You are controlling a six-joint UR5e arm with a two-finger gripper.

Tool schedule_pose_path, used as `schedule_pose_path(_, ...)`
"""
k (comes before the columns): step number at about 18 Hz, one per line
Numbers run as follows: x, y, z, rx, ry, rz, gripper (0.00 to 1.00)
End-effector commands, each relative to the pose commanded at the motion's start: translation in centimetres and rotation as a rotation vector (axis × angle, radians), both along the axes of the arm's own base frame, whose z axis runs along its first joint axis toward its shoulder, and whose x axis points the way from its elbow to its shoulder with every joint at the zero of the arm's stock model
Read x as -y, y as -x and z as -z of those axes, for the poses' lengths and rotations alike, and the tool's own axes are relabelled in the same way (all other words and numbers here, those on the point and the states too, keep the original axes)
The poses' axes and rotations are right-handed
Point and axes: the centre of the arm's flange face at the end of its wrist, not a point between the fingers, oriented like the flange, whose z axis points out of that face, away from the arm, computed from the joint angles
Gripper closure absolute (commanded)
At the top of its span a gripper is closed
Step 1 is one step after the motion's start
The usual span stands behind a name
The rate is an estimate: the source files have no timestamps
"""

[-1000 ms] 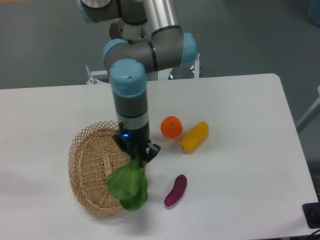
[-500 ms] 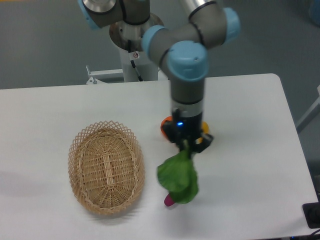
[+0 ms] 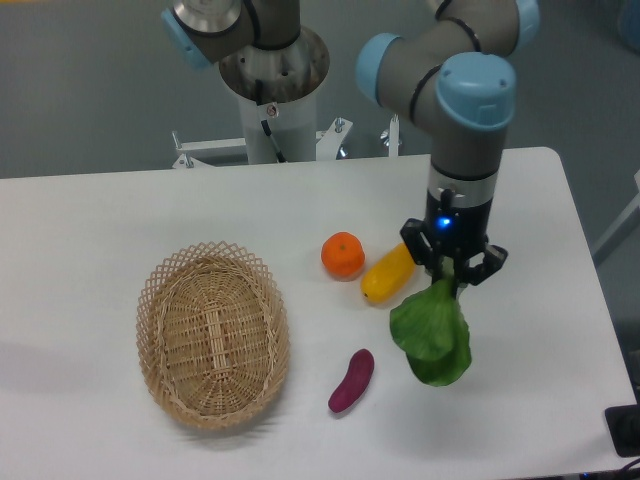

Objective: Pick up the green vegetable from the basket
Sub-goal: 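Lift the bok choy out of the basket and carry it beside the pepper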

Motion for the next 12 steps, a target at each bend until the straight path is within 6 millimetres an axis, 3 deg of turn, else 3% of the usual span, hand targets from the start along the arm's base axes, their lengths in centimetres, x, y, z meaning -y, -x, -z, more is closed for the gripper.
schedule_pose_path(12,0.32,0.28,-0.65,0.002,-0.027,-0.005,0.67)
